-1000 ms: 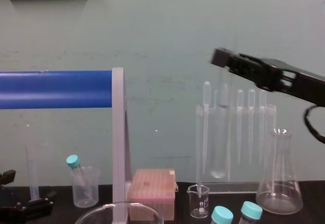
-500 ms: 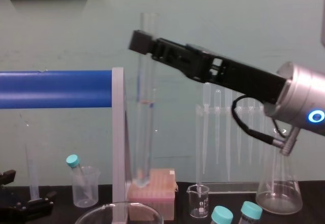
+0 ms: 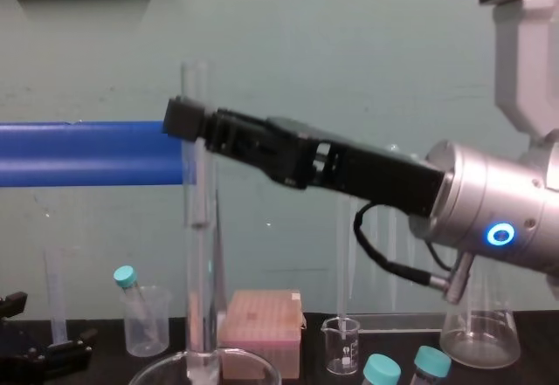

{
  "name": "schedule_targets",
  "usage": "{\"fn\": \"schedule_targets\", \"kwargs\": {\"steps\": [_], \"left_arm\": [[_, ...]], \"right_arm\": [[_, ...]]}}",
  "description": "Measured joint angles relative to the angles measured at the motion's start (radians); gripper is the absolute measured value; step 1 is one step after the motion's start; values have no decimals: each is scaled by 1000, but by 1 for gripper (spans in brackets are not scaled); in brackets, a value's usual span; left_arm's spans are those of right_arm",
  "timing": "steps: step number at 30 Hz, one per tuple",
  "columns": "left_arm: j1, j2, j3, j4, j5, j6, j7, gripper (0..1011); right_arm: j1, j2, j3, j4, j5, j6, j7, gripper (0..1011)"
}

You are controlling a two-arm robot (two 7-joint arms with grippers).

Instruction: Hold the test tube with one hand and immerse one end into the beaker, then return it to the test tube rack.

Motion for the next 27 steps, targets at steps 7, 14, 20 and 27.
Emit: {"fn": "schedule_targets", "kwargs": {"steps": [7,14,20,27], "left_arm": [[0,0,0,0,0,0,0,1000],[0,0,0,0,0,0,0,1000],[0,0,0,0,0,0,0,1000],[0,0,0,0,0,0,0,1000]], "right_arm": [[23,-19,-34,54,-28,-6,-1,227],[38,-36,-58,101,-53,-6,-4,227],[44,-45,-66,131,-72,-6,-15,227],[48,-51,-72,159,-93,0,-23,227]]}}
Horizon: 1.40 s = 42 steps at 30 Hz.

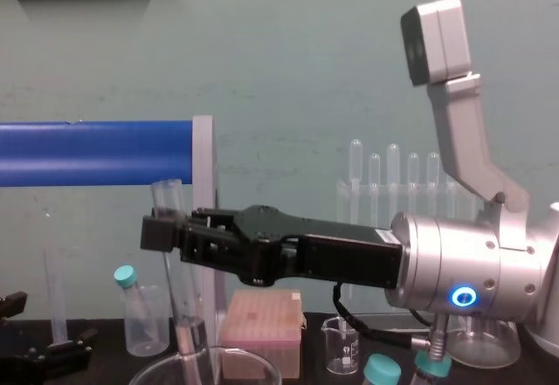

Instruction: Hold the test tube with one hand and immerse one end into the beaker, then return it to the test tube rack.

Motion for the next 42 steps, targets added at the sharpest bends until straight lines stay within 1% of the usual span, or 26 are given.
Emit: {"fn": "schedule_targets", "kwargs": {"steps": [7,13,32,42], "left_arm": [[0,0,0,0,0,0,0,1000],[0,0,0,0,0,0,0,1000],[0,0,0,0,0,0,0,1000],[0,0,0,0,0,0,0,1000]], "right_arm": [[2,-4,-6,17,-15,13,-3,226],[1,-5,-7,18,-21,22,-3,227],[-5,-3,-12,27,-31,43,0,227],[-5,-3,-12,27,-31,43,0,227]]}}
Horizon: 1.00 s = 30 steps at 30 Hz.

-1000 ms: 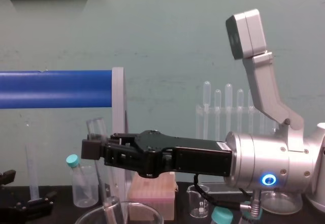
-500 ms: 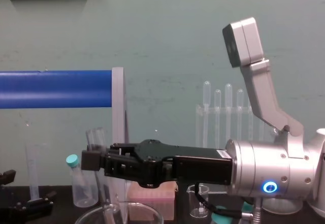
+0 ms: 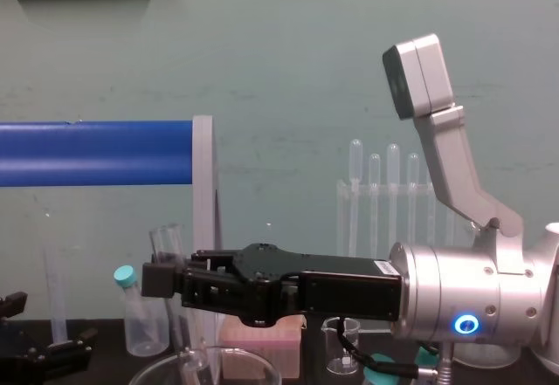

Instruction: Hold the test tube with one hand and immerse one end into the beaker, then return it to the test tube rack.

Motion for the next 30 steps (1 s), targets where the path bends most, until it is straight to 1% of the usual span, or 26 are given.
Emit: {"fn": "schedule_targets", "kwargs": {"steps": [30], "left_arm": [[0,0,0,0,0,0,0,1000]], "right_arm": [[0,0,1,-1,2,-2,1,227]]}}
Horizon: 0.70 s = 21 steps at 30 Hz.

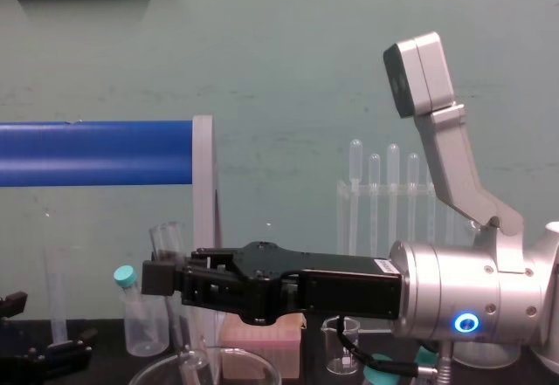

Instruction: Hold the test tube with one hand and immerse one end into the beaker, then return it to the test tube rack.

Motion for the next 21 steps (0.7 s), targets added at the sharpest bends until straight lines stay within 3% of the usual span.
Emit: {"fn": "schedule_targets", "kwargs": {"steps": [21], "left_arm": [[0,0,0,0,0,0,0,1000]], "right_arm": [[0,0,0,0,0,0,0,227]]}}
